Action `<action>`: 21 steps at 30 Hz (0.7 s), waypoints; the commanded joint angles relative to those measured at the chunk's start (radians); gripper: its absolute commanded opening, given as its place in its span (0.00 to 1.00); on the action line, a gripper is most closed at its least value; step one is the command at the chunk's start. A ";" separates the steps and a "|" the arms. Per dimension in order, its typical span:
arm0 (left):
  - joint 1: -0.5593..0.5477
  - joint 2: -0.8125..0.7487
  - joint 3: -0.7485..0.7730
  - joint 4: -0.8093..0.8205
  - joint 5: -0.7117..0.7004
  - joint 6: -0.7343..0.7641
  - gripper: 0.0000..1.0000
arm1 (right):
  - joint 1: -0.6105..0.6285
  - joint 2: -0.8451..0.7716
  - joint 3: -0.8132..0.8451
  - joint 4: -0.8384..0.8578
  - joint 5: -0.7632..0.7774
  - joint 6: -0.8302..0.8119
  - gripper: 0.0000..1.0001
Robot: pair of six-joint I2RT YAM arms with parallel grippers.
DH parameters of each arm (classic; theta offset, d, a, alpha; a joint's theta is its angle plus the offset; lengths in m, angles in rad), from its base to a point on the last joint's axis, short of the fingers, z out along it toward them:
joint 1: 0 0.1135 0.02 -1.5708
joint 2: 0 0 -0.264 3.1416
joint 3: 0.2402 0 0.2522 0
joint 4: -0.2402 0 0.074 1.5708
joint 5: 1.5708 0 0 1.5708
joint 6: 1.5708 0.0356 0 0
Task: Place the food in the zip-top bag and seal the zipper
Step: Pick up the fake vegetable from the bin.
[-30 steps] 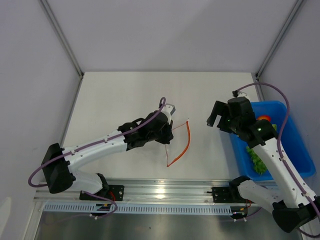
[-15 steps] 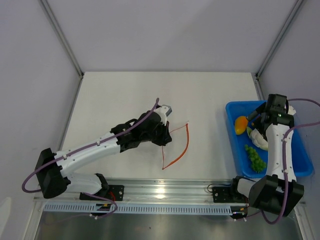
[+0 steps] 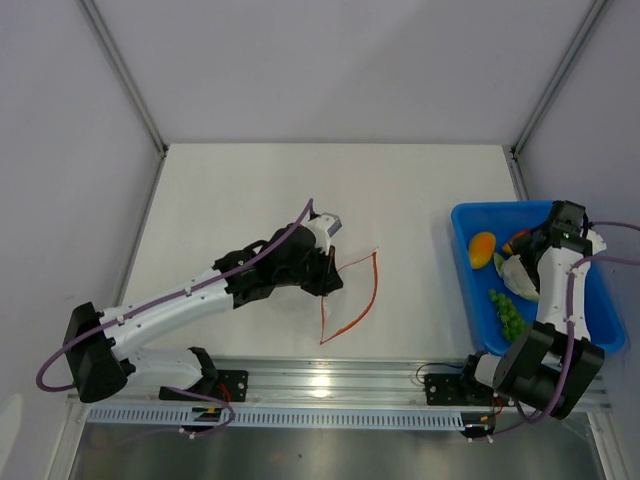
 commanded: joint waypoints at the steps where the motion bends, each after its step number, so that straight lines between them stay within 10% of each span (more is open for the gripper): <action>1: 0.005 -0.035 -0.008 0.022 0.041 -0.002 0.01 | -0.036 0.018 -0.017 0.062 0.023 0.036 0.99; 21: 0.005 -0.032 -0.006 0.054 0.086 -0.008 0.01 | -0.039 0.195 -0.058 0.254 0.023 0.027 0.99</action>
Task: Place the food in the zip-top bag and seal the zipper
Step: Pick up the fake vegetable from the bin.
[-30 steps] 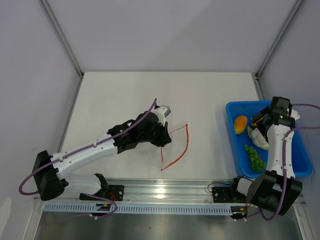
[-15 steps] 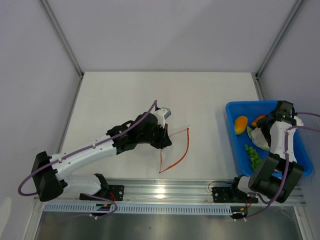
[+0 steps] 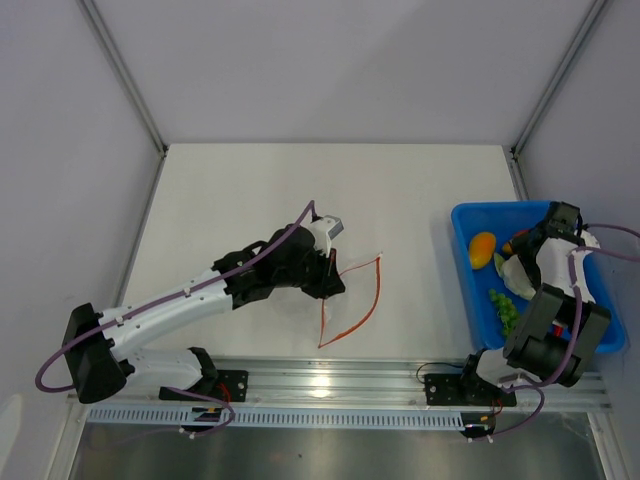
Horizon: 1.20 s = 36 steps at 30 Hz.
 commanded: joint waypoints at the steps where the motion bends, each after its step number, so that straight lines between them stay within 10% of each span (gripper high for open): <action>1: 0.005 -0.024 0.005 0.051 0.020 -0.006 0.01 | 0.001 0.026 -0.014 0.047 0.033 0.003 0.99; 12: 0.005 -0.033 -0.009 0.042 0.012 -0.010 0.01 | 0.001 0.081 -0.079 0.105 0.055 -0.002 0.93; 29: 0.005 -0.030 0.004 0.033 0.043 -0.031 0.01 | 0.054 -0.060 -0.086 0.103 -0.005 -0.035 0.01; 36: 0.016 0.012 0.100 -0.041 0.087 -0.025 0.01 | 0.185 -0.212 0.016 0.006 -0.047 -0.052 0.00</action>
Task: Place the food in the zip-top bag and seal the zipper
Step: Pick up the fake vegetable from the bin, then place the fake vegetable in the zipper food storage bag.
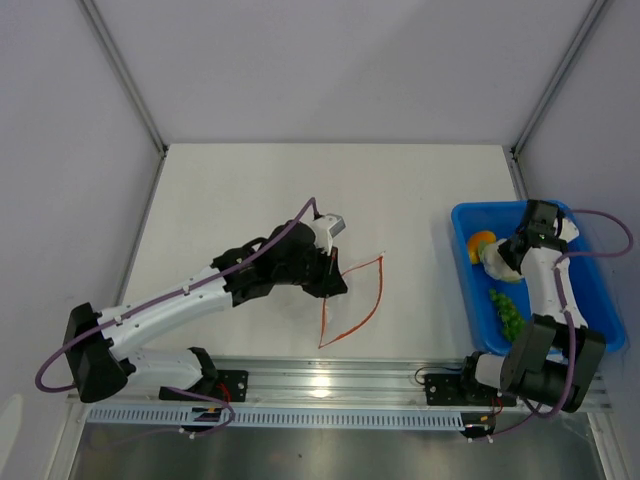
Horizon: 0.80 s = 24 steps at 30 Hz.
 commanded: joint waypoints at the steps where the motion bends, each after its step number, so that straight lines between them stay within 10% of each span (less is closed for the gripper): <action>1: 0.019 0.014 0.092 -0.017 0.073 -0.010 0.01 | 0.058 -0.107 0.102 -0.040 -0.030 -0.014 0.00; 24: 0.127 0.171 0.220 0.036 0.429 -0.156 0.01 | 0.607 -0.566 0.116 0.419 -0.927 -0.057 0.00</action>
